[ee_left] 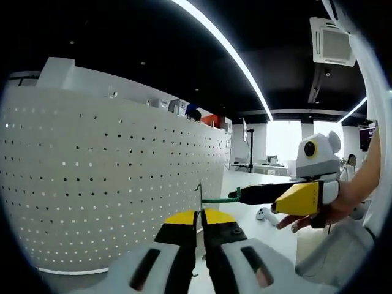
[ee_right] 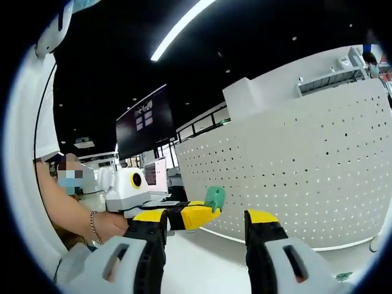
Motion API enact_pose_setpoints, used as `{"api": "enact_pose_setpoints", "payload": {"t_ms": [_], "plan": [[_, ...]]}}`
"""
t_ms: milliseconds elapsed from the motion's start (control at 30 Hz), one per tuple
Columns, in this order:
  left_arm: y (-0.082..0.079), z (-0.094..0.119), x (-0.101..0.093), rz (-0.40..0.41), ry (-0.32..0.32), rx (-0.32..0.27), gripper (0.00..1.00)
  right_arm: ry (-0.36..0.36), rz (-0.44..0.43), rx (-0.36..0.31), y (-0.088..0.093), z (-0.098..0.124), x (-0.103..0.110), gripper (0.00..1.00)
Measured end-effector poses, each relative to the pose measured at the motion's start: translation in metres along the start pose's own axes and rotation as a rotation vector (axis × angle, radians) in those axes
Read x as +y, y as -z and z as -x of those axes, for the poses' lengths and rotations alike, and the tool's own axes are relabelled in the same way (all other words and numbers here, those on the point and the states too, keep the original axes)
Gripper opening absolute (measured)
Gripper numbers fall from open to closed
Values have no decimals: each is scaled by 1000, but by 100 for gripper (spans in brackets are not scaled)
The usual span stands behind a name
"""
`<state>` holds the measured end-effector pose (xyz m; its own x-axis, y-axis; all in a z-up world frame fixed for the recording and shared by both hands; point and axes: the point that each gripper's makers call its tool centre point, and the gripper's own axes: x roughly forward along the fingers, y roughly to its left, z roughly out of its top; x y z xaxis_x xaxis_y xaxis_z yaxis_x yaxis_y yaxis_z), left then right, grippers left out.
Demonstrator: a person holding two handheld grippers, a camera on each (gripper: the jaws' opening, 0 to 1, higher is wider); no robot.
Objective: Insert the hook assembly into the mounting plate slot until the hook locks in place.
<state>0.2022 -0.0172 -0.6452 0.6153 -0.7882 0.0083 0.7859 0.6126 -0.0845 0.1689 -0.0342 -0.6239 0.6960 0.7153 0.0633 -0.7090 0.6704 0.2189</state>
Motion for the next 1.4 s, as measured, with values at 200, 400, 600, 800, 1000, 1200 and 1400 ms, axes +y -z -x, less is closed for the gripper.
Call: {"api": "enact_pose_setpoints", "payload": {"t_ms": [200,400,600,800,1000,1200,1400], "plan": [[0,0,-1,-3,1,3,3,2,2,3,-1,-11,0,47],[-1,0,-2,-4,1,-1,3,-3,-27,-4,-5,-21,0,42],[-1,1,-1,-3,1,1,3,0,-27,9,-2,-24,0,28],[-1,0,-3,-3,5,-1,3,3,-26,21,1,-27,0,19],[-1,1,-2,-4,-1,1,3,13,-21,34,3,-31,-3,11],[-1,3,-3,-4,-3,1,3,28,-16,38,5,-31,-6,7],[-1,2,-4,0,-3,-3,3,47,-28,31,4,-31,-9,3]]}}
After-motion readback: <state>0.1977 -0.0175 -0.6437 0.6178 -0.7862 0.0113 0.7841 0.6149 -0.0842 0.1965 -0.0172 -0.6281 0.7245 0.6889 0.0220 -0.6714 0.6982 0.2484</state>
